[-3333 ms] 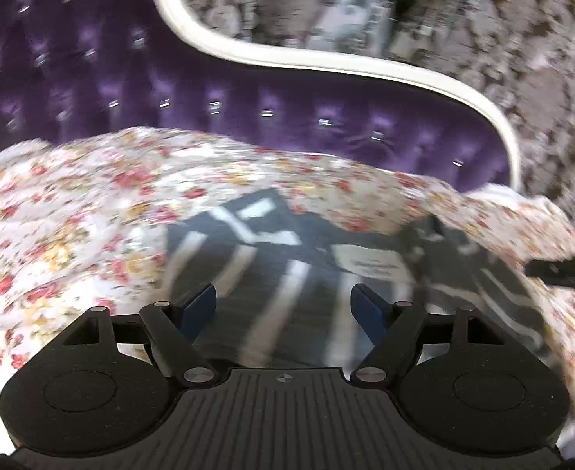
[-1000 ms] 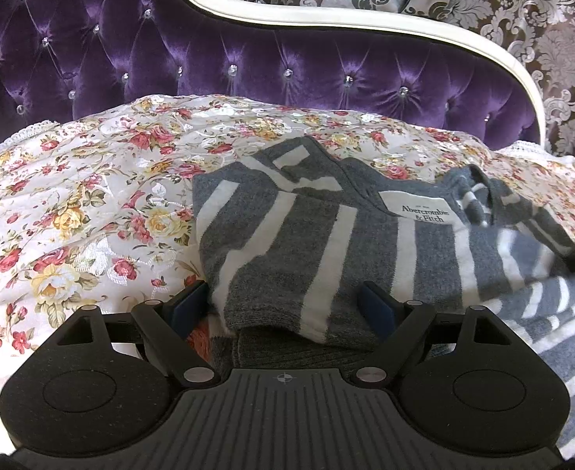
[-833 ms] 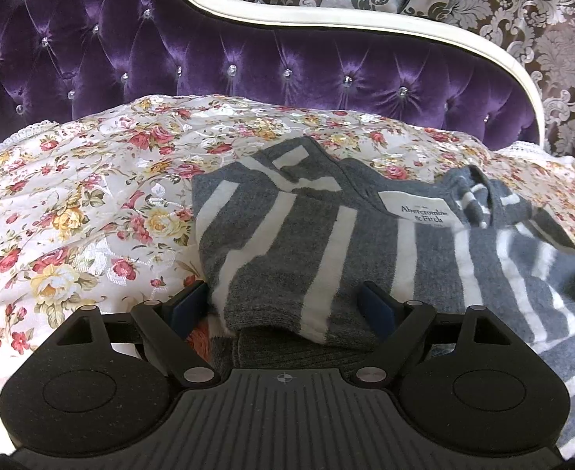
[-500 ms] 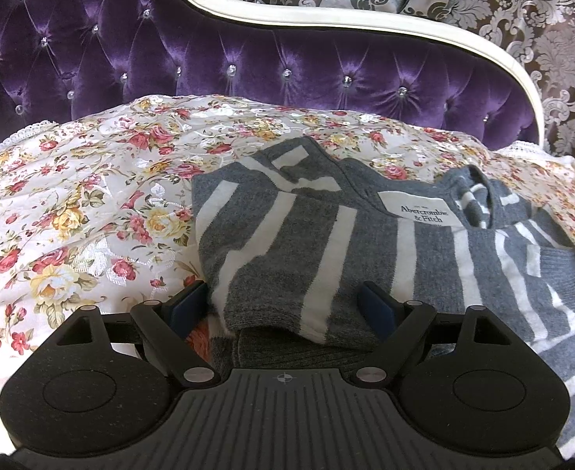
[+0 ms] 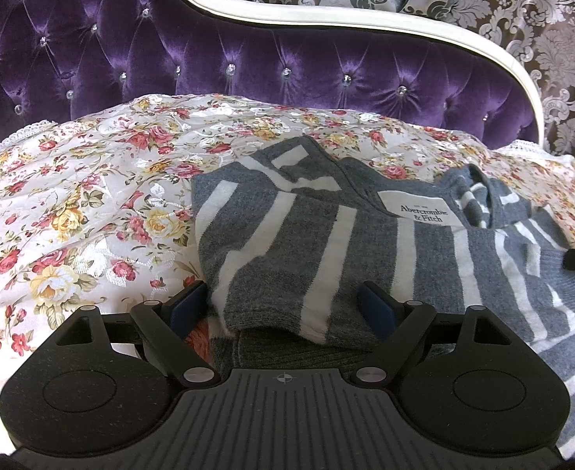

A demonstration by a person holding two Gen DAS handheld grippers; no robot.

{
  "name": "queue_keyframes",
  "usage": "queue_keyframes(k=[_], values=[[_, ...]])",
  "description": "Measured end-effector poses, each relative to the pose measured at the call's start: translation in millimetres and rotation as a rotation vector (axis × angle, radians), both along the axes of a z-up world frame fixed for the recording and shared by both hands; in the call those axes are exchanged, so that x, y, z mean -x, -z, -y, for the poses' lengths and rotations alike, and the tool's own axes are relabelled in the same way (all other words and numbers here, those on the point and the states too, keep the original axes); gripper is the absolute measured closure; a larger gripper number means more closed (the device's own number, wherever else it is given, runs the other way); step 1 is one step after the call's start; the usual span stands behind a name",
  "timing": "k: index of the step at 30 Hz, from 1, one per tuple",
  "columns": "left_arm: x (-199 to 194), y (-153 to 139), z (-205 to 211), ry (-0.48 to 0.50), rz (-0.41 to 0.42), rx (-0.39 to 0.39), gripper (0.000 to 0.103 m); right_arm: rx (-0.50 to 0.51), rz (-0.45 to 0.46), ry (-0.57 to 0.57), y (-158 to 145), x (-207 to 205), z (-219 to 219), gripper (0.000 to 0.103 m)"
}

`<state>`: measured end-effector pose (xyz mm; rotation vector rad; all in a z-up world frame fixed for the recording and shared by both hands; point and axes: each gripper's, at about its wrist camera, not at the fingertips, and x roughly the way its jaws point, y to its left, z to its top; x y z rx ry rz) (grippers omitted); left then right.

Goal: Fold small clothes
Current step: 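Close the right tool on the side edge of the cardigan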

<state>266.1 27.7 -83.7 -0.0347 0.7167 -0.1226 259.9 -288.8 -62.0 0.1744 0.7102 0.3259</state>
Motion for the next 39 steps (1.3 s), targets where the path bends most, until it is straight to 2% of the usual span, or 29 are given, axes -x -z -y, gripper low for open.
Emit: queue_keyframes(k=[5, 6, 7, 9, 11, 15, 17, 21, 23, 26, 30, 33, 36, 39], values=[[0, 0, 0, -0.001, 0.001, 0.0, 0.019, -0.011, 0.016, -0.029, 1, 8, 2, 0.062], [0, 0, 0, -0.001, 0.001, 0.0, 0.019, -0.009, 0.017, -0.03, 1, 9, 1, 0.069], [0, 0, 0, 0.0, 0.001, 0.0, 0.019, -0.003, 0.017, -0.032, 1, 8, 0, 0.085], [0, 0, 0, 0.0, 0.001, 0.0, 0.019, 0.022, 0.028, -0.041, -3, 10, -5, 0.09], [0, 0, 0, -0.001, 0.002, 0.002, 0.019, 0.06, 0.077, -0.06, -14, 14, -13, 0.09], [1, 0, 0, -0.003, 0.01, 0.008, 0.019, 0.131, 0.151, -0.013, -40, 10, -23, 0.091], [2, 0, -1, -0.006, 0.017, 0.012, 0.019, 0.166, 0.122, 0.029, -38, -1, -23, 0.091], [5, 0, -1, -0.009, 0.025, 0.014, 0.019, 0.157, -0.004, 0.085, -11, -15, -19, 0.089], [5, -1, -1, -0.002, 0.022, 0.01, 0.019, 0.159, -0.017, 0.087, 0, -9, -20, 0.088], [4, -6, -1, 0.007, 0.002, -0.005, 0.019, 0.152, 0.004, 0.089, -2, 0, -18, 0.085], [4, -15, -5, -0.005, -0.017, -0.012, 0.019, 0.116, 0.058, 0.125, -12, 4, -10, 0.072], [11, -25, -9, -0.022, 0.017, -0.021, 0.019, 0.039, 0.067, 0.129, -17, 8, 0, 0.072], [15, -34, -9, -0.009, 0.026, 0.008, 0.019, -0.035, 0.04, 0.105, -20, 11, 8, 0.072], [15, -34, -2, 0.021, 0.002, 0.024, 0.019, -0.029, 0.027, 0.073, -19, 17, 7, 0.072]])
